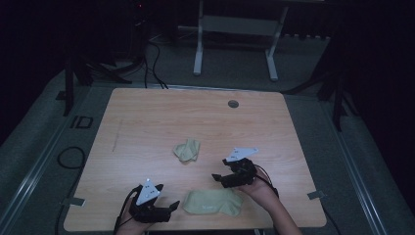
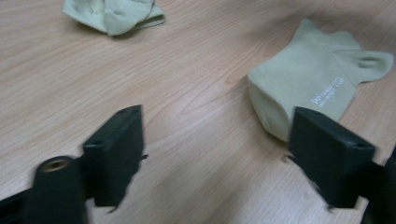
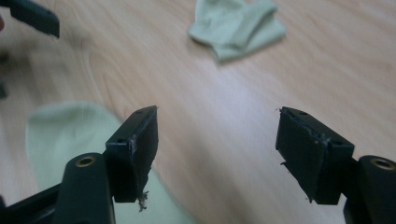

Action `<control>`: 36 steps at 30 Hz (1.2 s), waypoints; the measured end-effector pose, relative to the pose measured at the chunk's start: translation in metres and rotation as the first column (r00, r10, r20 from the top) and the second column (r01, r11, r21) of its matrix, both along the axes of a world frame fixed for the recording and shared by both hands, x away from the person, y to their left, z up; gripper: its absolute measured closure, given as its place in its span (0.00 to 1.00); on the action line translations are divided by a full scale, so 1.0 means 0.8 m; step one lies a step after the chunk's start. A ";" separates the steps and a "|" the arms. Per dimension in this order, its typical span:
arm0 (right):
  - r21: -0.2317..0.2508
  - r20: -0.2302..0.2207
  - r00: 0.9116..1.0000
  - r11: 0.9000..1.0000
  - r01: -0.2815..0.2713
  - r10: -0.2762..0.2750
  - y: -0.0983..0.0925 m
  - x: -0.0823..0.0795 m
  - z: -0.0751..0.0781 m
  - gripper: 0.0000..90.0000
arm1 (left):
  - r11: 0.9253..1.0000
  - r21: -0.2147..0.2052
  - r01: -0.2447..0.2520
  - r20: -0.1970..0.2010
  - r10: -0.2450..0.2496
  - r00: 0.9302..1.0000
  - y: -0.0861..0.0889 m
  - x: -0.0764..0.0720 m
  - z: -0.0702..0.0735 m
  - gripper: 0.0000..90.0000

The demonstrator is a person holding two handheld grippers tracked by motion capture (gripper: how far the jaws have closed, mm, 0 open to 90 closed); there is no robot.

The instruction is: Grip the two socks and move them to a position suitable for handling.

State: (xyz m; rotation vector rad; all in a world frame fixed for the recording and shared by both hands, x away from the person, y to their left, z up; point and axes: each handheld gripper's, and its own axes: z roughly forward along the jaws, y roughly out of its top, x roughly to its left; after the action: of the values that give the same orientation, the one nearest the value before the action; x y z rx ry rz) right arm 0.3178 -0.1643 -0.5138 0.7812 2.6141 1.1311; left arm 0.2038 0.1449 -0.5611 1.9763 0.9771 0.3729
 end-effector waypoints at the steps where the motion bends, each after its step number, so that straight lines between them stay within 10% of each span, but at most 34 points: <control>1: -0.002 0.003 1.000 1.000 -0.003 0.003 0.007 0.004 0.003 0.33 | 1.000 -0.002 -0.005 0.001 0.005 1.000 0.003 -0.001 -0.001 0.19; 15: -0.047 0.004 0.999 0.998 0.048 -0.048 0.106 0.070 0.008 0.40 | 0.994 -0.010 -0.105 0.006 0.105 0.994 0.030 -0.002 -0.004 0.03; 30: -0.163 -0.015 0.980 0.967 0.195 -0.200 0.174 0.122 -0.048 0.36 | 0.993 0.005 -0.115 -0.002 0.115 0.993 0.025 -0.008 -0.009 0.03; 36: -0.131 -0.039 0.987 0.980 0.148 -0.154 0.175 0.119 -0.051 0.52 | 0.993 0.001 -0.118 0.004 0.118 0.993 0.026 -0.009 -0.007 0.03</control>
State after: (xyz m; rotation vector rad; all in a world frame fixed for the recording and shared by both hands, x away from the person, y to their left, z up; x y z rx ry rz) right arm 0.4134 -0.0247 -0.5546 0.9718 2.5843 0.9049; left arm 0.1967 0.1654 -0.5669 1.9232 1.0951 0.4431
